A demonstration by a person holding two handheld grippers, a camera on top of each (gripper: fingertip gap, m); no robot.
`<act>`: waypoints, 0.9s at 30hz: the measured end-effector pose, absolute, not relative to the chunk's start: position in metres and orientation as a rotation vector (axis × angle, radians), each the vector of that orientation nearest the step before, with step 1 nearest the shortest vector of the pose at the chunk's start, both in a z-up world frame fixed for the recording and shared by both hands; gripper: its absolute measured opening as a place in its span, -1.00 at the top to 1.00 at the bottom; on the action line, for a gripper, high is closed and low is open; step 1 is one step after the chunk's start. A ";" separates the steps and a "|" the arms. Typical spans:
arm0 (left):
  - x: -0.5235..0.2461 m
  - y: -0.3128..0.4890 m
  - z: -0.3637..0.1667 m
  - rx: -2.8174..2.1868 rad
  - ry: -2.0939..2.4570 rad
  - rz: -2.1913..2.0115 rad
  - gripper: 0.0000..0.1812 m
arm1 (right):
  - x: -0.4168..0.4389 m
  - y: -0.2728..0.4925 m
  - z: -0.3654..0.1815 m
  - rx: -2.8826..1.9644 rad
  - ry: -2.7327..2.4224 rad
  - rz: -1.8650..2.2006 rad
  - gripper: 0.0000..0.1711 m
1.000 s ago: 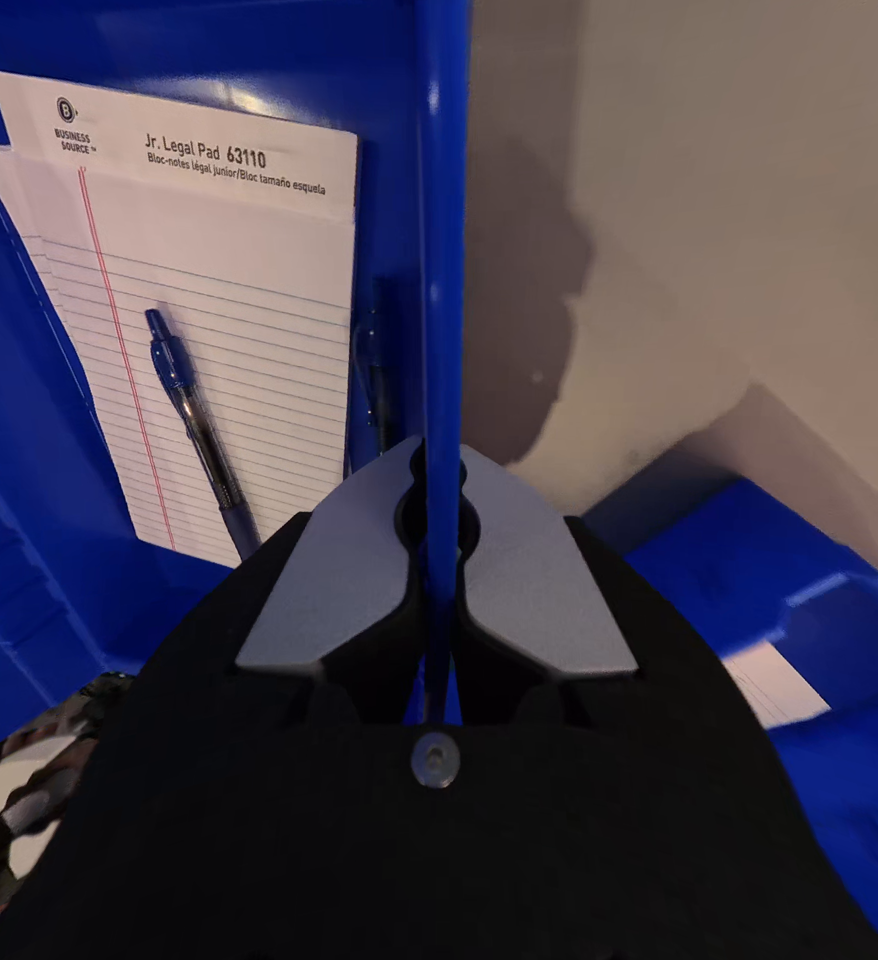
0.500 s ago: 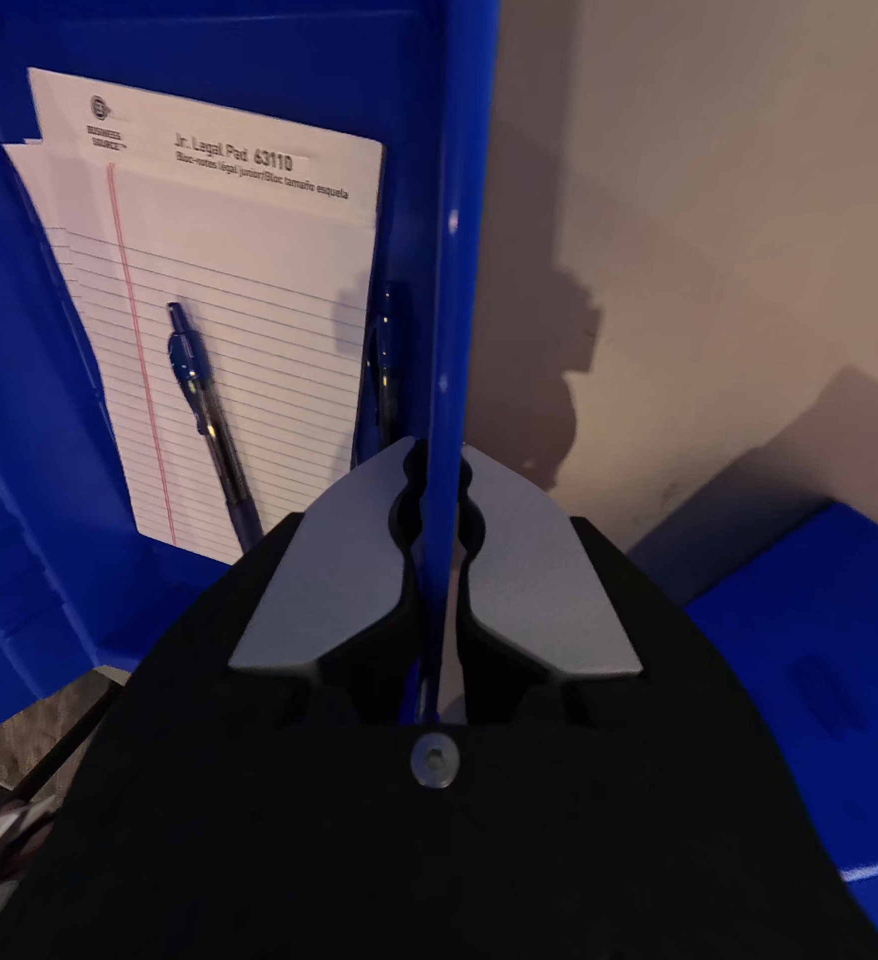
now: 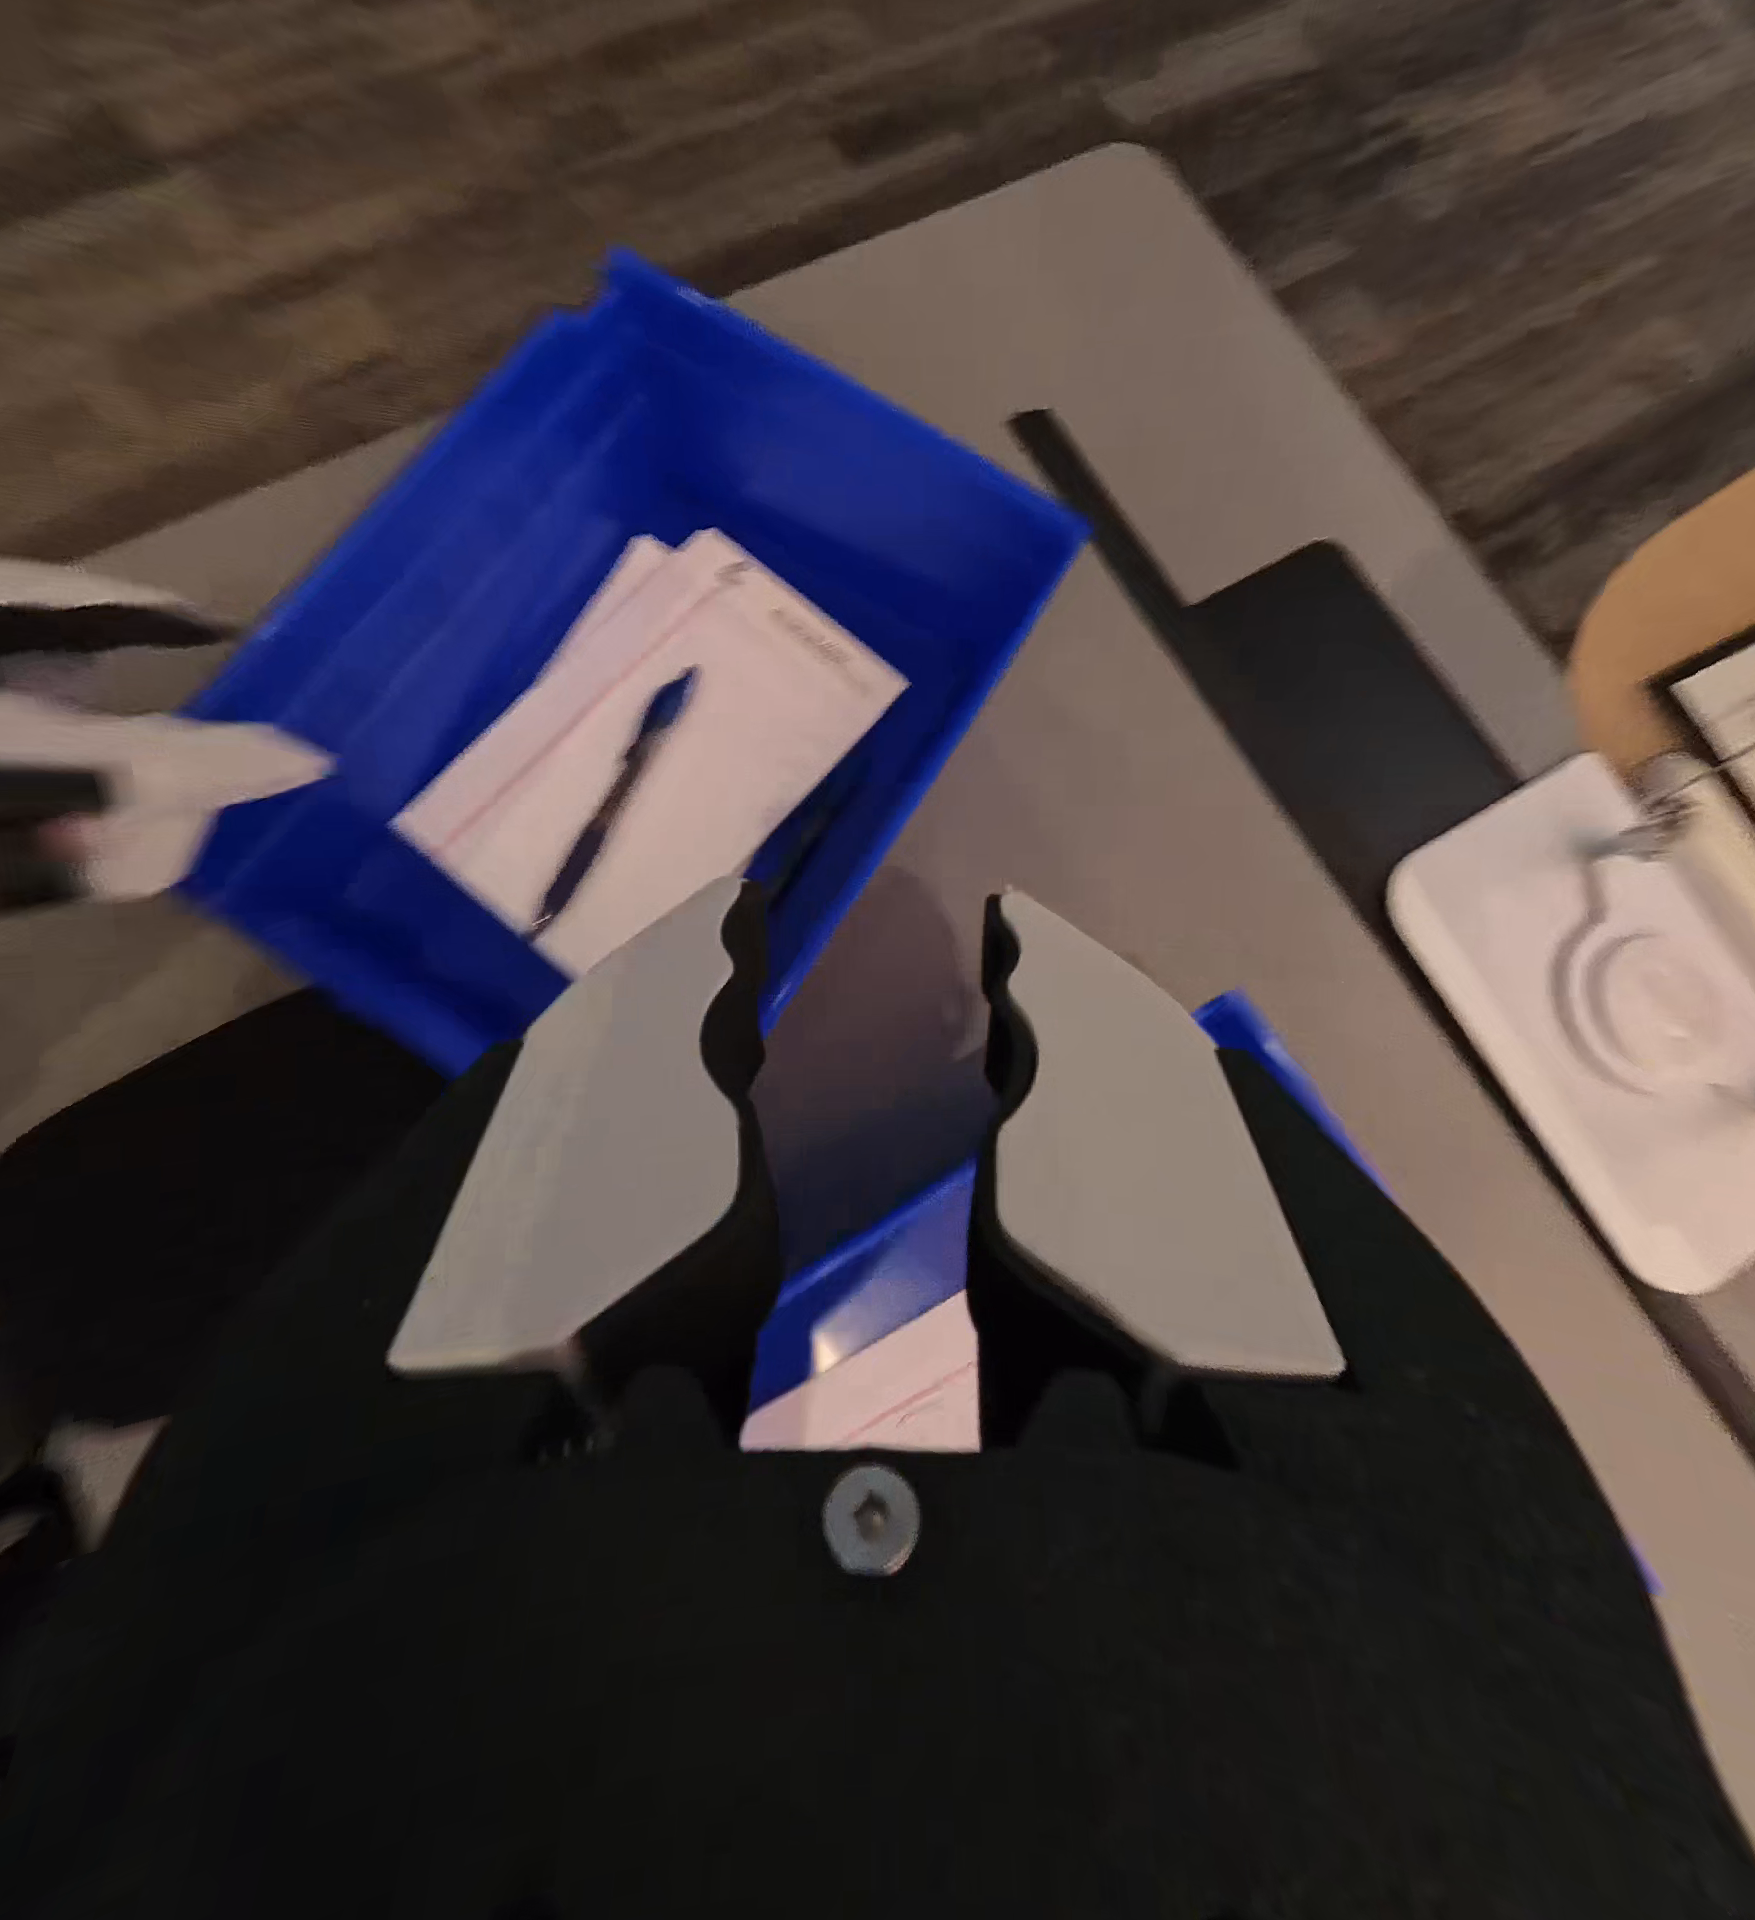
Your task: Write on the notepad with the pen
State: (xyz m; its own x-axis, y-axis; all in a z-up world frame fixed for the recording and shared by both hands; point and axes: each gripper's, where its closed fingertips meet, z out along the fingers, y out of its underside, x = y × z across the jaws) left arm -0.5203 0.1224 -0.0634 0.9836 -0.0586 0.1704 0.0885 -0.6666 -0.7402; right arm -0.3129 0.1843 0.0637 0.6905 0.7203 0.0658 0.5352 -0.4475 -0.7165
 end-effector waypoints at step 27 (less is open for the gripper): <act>-0.534 0.182 -0.120 -2.655 0.682 -0.163 0.82 | -0.063 0.027 -0.018 -2.282 -0.933 0.166 0.73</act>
State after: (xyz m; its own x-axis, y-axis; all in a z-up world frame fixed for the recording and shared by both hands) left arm -0.5336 0.1817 -0.1203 0.8747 -0.4845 0.0145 -0.4389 -0.8043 -0.4005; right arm -0.0628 0.0266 -0.0178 0.7375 0.6638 0.1240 0.5802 -0.5289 -0.6194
